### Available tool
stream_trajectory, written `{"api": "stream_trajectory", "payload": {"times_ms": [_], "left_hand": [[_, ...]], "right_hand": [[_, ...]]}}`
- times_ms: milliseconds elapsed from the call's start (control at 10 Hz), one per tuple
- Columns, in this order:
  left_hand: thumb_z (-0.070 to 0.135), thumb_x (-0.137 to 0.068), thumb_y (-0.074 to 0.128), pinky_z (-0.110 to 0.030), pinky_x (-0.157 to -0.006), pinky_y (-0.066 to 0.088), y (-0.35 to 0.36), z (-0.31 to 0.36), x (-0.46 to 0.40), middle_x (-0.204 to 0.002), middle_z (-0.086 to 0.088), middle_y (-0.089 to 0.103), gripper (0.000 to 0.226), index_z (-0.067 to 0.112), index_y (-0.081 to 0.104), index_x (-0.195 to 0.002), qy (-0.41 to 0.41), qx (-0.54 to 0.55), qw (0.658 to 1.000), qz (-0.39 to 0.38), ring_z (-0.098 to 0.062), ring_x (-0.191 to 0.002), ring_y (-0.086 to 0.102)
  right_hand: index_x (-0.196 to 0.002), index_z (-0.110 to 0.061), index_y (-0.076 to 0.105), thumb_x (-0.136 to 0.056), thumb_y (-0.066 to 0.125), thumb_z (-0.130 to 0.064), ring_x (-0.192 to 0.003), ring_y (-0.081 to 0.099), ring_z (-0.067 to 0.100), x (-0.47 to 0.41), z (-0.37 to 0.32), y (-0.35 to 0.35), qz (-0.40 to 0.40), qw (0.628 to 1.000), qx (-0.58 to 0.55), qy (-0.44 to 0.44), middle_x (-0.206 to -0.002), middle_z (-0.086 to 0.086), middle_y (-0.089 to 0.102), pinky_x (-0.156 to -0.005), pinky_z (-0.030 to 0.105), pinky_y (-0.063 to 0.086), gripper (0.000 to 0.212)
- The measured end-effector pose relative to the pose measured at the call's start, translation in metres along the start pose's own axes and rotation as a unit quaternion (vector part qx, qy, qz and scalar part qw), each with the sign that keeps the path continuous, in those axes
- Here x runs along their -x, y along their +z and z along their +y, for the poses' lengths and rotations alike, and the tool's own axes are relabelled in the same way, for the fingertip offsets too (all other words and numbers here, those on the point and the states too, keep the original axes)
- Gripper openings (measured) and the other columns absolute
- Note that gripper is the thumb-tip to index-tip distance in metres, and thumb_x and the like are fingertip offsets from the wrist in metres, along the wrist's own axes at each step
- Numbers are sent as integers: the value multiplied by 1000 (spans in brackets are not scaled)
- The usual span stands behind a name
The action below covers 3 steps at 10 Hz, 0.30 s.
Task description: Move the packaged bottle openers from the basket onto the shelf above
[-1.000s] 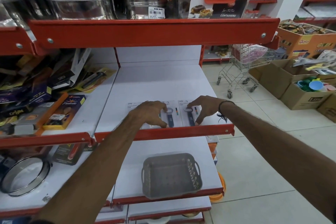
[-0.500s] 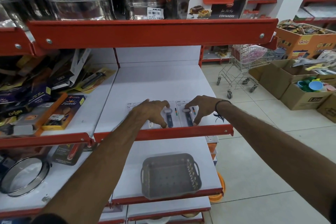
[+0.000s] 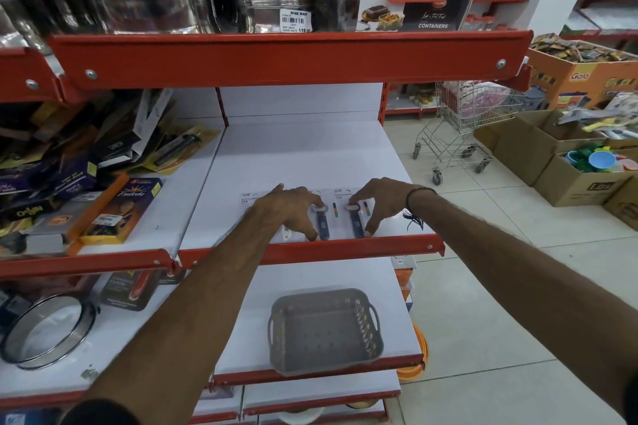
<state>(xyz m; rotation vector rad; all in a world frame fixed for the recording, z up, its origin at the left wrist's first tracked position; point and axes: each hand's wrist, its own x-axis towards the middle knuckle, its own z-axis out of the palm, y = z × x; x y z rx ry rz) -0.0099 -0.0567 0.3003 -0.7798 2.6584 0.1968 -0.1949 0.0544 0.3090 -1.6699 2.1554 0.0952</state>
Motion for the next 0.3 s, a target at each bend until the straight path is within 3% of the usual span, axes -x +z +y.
{"api": "stream_trajectory", "payload": {"times_ms": [200, 300], "left_hand": [[47, -77, 72, -56, -123, 6, 4, -2, -1, -161, -6, 29, 82, 34, 34, -149, -9, 12, 1000, 3, -29, -147, 31], [48, -79, 70, -52, -123, 20, 17, -4, 11, -162, -6, 28, 84, 31, 30, -151, -7, 35, 996, 85, -28, -145, 34]], "right_hand": [[-143, -22, 47, -70, 86, -35, -138, 40, 26, 3, -1, 0, 4, 1000, -15, 4, -153, 3, 42, -115, 40, 31, 84], [-141, -22, 49, -74, 82, -37, -135, 44, 25, 18, -11, 4, 81, 996, -19, -18, -149, 2, 47, -112, 39, 35, 76]]}}
